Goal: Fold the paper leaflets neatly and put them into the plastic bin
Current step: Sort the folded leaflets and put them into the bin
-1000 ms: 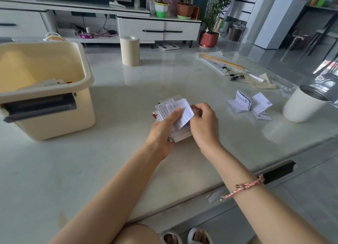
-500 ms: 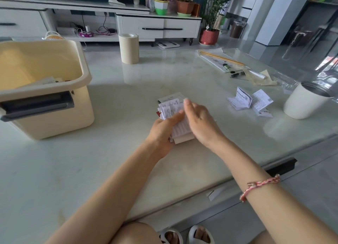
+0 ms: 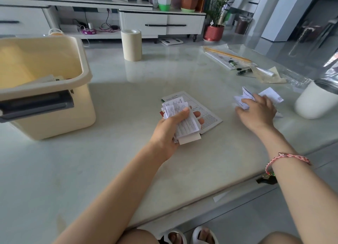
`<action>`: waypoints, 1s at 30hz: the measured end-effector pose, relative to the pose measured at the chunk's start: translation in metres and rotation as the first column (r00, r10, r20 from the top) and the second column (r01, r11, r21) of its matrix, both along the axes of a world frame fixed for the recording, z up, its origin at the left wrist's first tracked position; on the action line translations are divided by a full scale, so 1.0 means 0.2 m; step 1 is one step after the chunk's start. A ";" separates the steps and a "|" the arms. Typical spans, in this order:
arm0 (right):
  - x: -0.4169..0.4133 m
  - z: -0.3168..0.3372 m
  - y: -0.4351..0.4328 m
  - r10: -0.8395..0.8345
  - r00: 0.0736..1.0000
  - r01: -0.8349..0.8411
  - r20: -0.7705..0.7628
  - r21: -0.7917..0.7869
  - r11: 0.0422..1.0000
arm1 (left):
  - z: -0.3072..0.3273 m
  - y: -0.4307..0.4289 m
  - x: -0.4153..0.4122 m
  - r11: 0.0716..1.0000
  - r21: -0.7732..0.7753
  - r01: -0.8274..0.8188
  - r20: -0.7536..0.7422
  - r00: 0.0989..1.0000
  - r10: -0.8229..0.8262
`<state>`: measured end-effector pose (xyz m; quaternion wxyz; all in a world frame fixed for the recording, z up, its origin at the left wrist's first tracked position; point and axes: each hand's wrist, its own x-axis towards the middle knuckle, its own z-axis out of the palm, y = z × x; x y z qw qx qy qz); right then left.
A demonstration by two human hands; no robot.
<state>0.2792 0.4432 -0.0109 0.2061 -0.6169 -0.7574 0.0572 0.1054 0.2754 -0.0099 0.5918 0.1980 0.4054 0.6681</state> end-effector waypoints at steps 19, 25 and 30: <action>-0.37 0.18 -0.56 0.316 0.707 -0.186 -0.633 0.264 0.946 | 0.01 0.01 0.00 0.998 -0.050 -0.022 0.055 0.998 0.025; -0.45 0.07 -0.67 0.591 0.771 -0.459 -0.238 0.434 0.775 | 0.03 0.01 -0.01 1.000 -0.004 -0.023 0.092 0.996 0.023; -0.48 0.06 -0.70 0.622 0.773 -0.499 -0.122 0.488 0.716 | 0.00 0.02 -0.01 0.998 -0.057 -0.036 0.098 0.994 0.042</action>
